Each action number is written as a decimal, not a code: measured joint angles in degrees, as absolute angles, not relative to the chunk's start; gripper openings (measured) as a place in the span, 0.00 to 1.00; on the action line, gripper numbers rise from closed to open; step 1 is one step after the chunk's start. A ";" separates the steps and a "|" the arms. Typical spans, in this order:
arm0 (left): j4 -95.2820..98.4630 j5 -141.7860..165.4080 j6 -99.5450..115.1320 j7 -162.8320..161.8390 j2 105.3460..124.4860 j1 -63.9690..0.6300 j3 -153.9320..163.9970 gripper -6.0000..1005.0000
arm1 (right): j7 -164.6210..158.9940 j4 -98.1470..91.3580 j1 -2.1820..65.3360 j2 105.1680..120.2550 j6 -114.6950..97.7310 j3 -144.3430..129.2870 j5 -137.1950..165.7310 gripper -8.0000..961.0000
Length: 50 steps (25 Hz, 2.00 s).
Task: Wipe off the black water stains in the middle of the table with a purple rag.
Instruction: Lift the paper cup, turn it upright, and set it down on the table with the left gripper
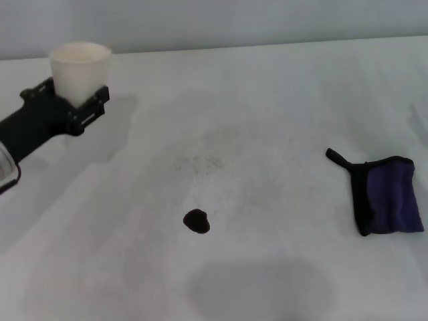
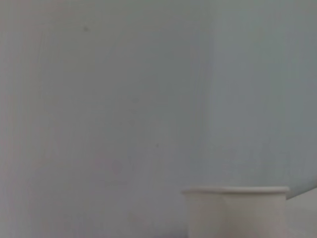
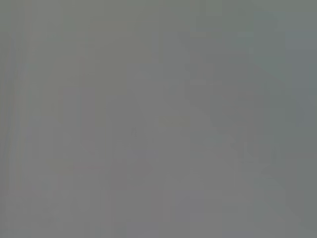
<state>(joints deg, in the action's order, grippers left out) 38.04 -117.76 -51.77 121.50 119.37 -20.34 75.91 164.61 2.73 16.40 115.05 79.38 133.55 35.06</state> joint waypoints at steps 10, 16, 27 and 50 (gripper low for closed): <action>28.91 -122.81 -52.39 128.87 119.35 -19.72 76.29 0.62 | 164.28 2.60 16.23 115.05 80.46 133.30 35.34 0.90; 24.58 -123.17 -52.02 132.75 119.42 -19.94 75.98 0.62 | 163.83 2.75 16.60 115.05 80.57 133.31 35.33 0.90; 17.65 -130.51 -52.68 144.80 119.86 -20.34 76.99 0.62 | 163.82 2.81 17.03 115.10 80.57 133.33 35.33 0.90; 11.64 -131.25 -54.34 144.70 120.01 -24.70 78.51 0.62 | 163.83 2.31 16.63 115.14 81.97 133.24 35.51 0.90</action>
<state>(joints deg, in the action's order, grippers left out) 11.64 -131.25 -54.34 144.70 120.01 -24.70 78.51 163.83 2.31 16.63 115.14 81.97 133.24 35.51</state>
